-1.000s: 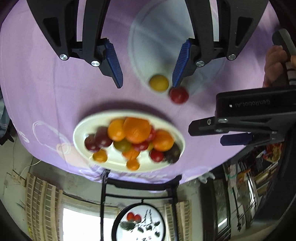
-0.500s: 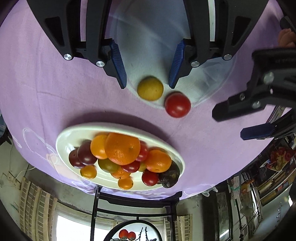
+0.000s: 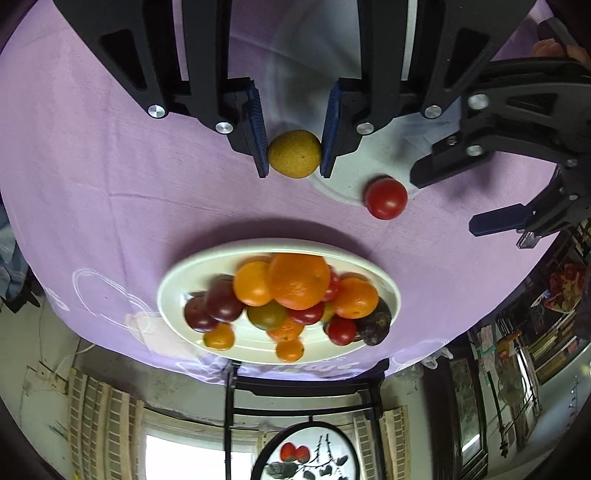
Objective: Organize fruits
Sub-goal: 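Grasp a yellow tomato with the right gripper while the left gripper grasps the last red tomato, then lower the yellow and red tomatoes onto the plate and open both grippers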
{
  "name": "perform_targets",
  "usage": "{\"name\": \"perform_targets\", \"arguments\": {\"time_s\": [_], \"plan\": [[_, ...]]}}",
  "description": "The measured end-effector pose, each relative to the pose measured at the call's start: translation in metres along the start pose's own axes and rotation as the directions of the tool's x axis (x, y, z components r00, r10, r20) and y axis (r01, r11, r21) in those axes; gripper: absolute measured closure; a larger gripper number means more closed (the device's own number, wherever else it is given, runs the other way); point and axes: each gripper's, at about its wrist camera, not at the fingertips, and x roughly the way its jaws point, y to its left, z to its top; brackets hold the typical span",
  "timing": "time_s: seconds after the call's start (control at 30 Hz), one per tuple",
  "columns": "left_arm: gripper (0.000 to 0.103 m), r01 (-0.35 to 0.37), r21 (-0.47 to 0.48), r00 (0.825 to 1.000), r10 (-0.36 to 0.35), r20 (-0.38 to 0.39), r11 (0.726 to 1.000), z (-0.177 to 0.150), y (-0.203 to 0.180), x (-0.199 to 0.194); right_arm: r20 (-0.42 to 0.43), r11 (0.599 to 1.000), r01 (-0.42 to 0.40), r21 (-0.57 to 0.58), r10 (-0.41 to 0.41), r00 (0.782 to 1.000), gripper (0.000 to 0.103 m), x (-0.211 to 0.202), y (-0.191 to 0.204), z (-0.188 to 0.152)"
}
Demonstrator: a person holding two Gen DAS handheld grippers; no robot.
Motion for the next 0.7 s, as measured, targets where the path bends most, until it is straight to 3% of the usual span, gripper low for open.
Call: {"name": "perform_targets", "arguments": {"time_s": [0.1, 0.23, 0.33, 0.53, 0.7], "plan": [[0.030, -0.026, 0.055, 0.999, 0.028, -0.021, 0.998, 0.002, -0.015, 0.013, 0.005, 0.999, 0.001, 0.034, -0.001, 1.000, 0.074, -0.005, -0.013, -0.005], [0.046, 0.024, 0.012, 0.996, -0.023, -0.082, 1.000, 0.010, -0.017, 0.031, 0.011, 0.998, -0.010, 0.068, 0.010, 1.000, 0.074, -0.008, -0.024, -0.009], [0.074, 0.032, 0.002, 0.997, -0.032, -0.069, 0.999, 0.015, -0.016, 0.032, 0.015, 0.997, -0.020, 0.074, 0.019, 1.000, 0.074, -0.009, -0.027, -0.007], [0.074, 0.046, 0.009, 0.998, -0.045, -0.041, 0.999, 0.029, -0.012, 0.014, 0.051, 0.998, -0.032, 0.047, 0.029, 0.998, 0.074, -0.021, -0.021, 0.003], [0.074, 0.048, -0.003, 0.998, -0.048, 0.035, 0.999, 0.070, -0.002, -0.006, 0.126, 1.000, -0.018, 0.005, 0.018, 0.992, 0.074, -0.031, -0.017, 0.040]]}}
